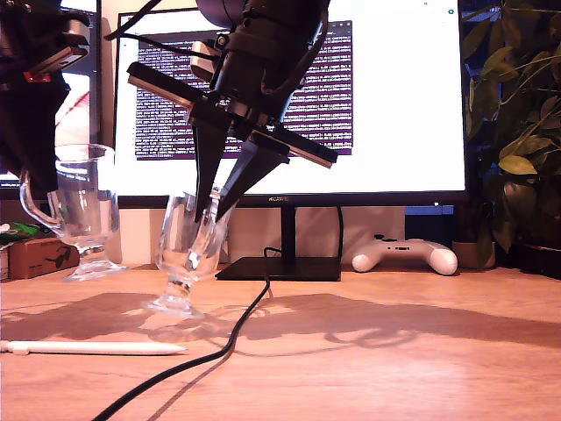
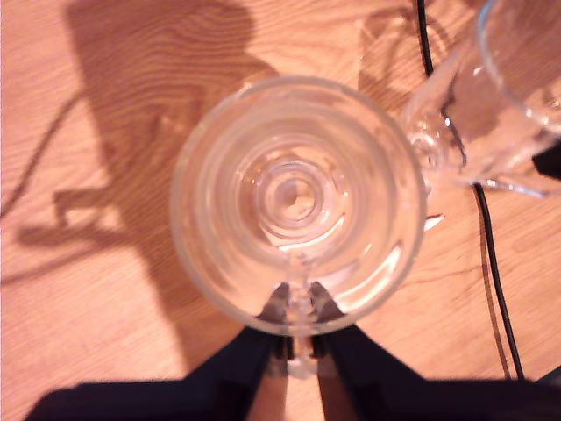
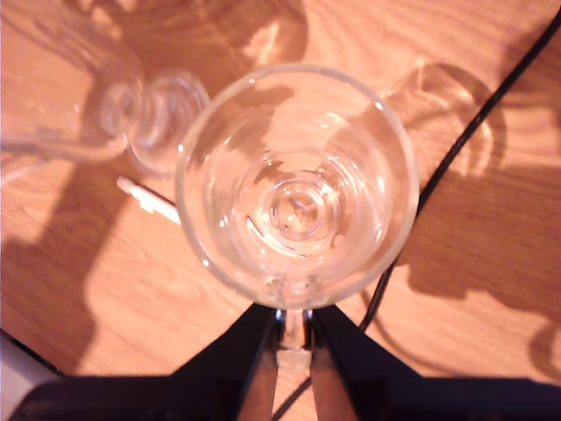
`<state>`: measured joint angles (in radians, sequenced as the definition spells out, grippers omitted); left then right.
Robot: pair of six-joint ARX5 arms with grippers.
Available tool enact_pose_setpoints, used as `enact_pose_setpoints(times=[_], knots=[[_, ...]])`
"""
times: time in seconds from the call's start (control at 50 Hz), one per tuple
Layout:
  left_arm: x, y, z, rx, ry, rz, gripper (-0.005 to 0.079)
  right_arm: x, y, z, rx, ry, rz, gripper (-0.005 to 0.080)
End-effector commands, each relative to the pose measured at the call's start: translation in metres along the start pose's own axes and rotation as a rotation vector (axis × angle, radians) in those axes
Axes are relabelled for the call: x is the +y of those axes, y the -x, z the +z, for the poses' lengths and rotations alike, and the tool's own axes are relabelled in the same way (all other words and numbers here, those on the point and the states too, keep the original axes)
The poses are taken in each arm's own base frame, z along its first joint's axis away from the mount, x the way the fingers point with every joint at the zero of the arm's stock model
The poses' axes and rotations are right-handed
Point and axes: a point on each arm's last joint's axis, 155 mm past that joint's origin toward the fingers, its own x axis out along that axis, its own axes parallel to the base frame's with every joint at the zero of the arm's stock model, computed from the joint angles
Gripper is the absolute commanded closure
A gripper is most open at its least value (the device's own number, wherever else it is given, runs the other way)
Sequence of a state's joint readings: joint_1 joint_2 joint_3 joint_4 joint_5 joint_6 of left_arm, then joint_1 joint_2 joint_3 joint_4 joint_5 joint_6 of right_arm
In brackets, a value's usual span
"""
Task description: Pick the small glass cups in front of you with each of your hands, and place them behind the white pen
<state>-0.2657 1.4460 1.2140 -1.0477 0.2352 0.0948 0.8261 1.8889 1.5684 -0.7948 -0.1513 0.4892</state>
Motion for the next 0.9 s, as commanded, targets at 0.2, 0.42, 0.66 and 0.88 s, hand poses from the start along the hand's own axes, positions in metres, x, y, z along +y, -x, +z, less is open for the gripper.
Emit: enact_pose_setpoints(times=[0.2, 0.42, 0.66, 0.88], knots=[[0.0, -0.007, 0.001, 0.021, -0.004, -0.01, 0.0762, 0.008, -0.002, 0.007, -0.019, 0.027, 0.02, 0.0764], [0.001, -0.01, -0.001, 0.035, -0.001, -0.011, 0.0762, 0.009, -0.004, 0.013, -0.042, 0.035, 0.024, 0.0764], [0.001, -0.011, -0.002, 0.037, 0.0, -0.011, 0.0762, 0.009, -0.004, 0.014, -0.048, 0.039, 0.023, 0.0764], [0.001, -0.012, -0.004, 0.042, 0.001, -0.012, 0.0762, 0.007, -0.011, 0.013, -0.039, 0.038, 0.018, 0.0764]])
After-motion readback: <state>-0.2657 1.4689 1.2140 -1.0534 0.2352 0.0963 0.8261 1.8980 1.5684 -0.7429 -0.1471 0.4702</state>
